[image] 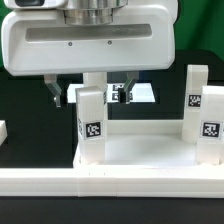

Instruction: Assemble desk

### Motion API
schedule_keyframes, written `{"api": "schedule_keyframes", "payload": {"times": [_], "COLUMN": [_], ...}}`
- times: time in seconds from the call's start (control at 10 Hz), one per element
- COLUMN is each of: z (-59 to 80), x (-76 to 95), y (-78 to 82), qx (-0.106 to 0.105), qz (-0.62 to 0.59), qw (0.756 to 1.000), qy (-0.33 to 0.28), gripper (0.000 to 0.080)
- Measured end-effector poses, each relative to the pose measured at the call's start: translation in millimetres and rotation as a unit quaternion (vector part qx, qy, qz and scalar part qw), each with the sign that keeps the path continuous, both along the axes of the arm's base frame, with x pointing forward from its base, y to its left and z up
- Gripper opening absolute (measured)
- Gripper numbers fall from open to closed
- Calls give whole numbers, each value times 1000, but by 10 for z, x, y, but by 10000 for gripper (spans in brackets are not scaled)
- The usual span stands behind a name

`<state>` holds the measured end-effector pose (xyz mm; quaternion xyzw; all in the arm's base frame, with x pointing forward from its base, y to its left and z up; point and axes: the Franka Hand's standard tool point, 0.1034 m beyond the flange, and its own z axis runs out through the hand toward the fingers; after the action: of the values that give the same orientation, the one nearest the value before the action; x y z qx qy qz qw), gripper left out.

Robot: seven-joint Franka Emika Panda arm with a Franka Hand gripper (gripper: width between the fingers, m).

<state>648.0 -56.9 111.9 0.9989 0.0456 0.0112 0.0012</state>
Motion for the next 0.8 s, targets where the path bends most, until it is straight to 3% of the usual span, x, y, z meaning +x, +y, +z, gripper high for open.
{"api": "schedule_keyframes", "payload": {"times": [0.1, 0.2, 0.3, 0.4, 0.5, 0.6, 0.8], "z": [0, -1, -3, -3, -3, -3, -4], "x": [-1, -3, -3, -3, -3, -3, -4], "y": [-10, -21, -23, -23, -24, -23, -29], "qx": [0, -1, -1, -1, -1, -1, 2], "qz": [8, 27, 27, 25, 25, 19, -5], "qw": [1000, 1000, 1000, 1000, 1000, 1000, 1000], "qy": [0, 0, 0, 0, 0, 0, 0], "gripper": [649, 534, 534, 400, 400, 288, 288]}}
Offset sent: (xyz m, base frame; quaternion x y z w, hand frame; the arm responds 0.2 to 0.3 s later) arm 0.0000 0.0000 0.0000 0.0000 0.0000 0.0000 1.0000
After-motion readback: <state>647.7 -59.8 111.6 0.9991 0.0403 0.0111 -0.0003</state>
